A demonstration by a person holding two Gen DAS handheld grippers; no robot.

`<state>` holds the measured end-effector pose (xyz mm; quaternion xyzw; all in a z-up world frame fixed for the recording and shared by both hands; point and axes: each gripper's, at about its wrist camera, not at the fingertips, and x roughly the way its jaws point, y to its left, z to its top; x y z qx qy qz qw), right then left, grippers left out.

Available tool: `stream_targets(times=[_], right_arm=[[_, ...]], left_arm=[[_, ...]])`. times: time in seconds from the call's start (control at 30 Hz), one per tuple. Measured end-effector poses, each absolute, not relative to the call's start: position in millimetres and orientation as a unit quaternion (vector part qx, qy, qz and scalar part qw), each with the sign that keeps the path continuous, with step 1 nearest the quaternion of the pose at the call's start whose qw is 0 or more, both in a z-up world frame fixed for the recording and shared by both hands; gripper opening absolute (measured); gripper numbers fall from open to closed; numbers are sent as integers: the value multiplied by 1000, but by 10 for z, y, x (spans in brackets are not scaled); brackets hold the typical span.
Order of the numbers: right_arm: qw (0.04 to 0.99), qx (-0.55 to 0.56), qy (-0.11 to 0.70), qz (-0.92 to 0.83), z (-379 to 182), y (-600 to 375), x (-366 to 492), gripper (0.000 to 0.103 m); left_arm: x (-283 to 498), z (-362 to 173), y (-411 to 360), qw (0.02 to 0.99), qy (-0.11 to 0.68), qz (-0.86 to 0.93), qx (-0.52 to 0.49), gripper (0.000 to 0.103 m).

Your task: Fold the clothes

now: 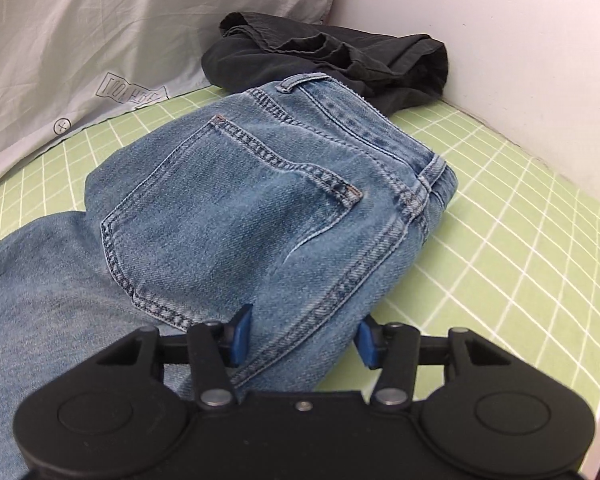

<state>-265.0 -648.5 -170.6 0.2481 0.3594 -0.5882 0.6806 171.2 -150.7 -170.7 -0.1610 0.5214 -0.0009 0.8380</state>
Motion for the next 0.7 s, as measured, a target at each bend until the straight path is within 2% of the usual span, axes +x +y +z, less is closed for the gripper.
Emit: stream_targets(times=[0.13, 0.17, 0.23, 0.27, 0.37, 0.47, 0.7], right_arm=[[679, 221, 381, -587, -1578, -6377, -2674, 56], [680, 202, 385, -591, -1525, -6341, -2631, 61], [684, 142, 387, -602, -1407, -6241, -2510, 83], [687, 111, 379, -610, -1348, -6181, -2437, 103], [731, 61, 333, -593, -1171, -5993, -2158, 103], [783, 75, 311, -533, -1084, -5862, -1821, 103], [801, 286, 342, -401, -1359, -5837, -1123, 103]], left_arm=[[1644, -1637, -1477, 838, 508, -12, -200, 81], [1630, -1617, -1480, 839, 503, -13, -206, 81], [1621, -1587, -1496, 845, 493, -9, -207, 81], [1629, -1580, -1501, 847, 490, -7, -206, 81], [1690, -1585, -1483, 848, 489, -6, -206, 81], [1764, -1604, -1458, 849, 487, -6, -205, 81], [1964, -1651, -1566, 860, 488, -44, -142, 81]])
